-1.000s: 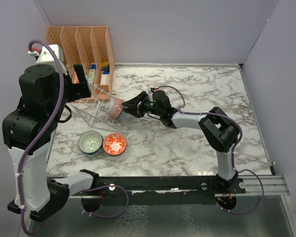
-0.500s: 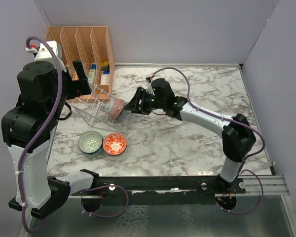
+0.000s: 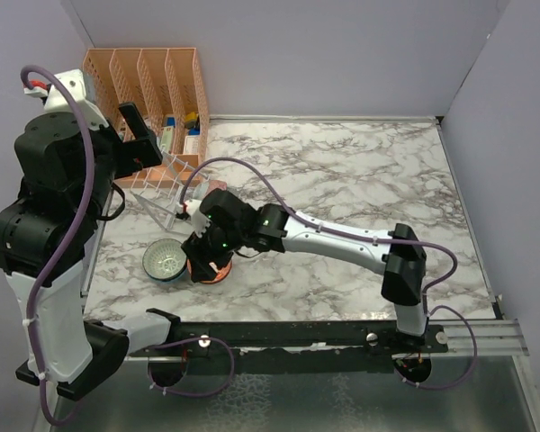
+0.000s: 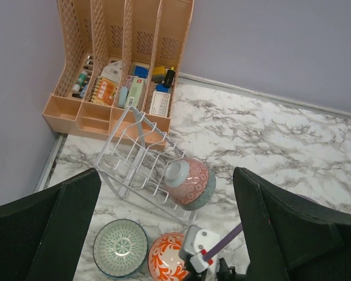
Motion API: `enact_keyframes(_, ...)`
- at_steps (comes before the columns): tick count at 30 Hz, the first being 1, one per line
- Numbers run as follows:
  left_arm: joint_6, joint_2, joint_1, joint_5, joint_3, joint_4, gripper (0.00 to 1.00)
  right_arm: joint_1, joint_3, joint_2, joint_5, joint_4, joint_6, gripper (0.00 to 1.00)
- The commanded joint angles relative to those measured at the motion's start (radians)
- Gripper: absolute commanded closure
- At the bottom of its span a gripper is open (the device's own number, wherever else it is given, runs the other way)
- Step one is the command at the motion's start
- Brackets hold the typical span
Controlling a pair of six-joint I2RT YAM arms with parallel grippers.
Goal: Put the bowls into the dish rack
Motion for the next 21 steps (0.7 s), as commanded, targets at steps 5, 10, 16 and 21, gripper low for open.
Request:
enact_keyframes(5,-0.039,-0.062,-0.003,-0.048,-0.008,0.044,0.01,0.039,0.126,0.172,0.037,-0.073,-0.191,0.39)
enact_keyframes(10,-0.040,-0.077,-0.004,-0.064,-0.014,0.036,0.01,0.042,0.202,0.267,0.019,-0.096,-0.234,0.39)
enact_keyframes(16,-0.032,-0.095,-0.003,-0.079,-0.038,0.038,0.01,0.048,0.222,0.325,0.042,-0.100,-0.223,0.39)
enact_keyframes(21,-0.018,-0.100,-0.003,-0.087,-0.053,0.046,0.01,0.048,0.230,0.347,0.086,-0.105,-0.220,0.39)
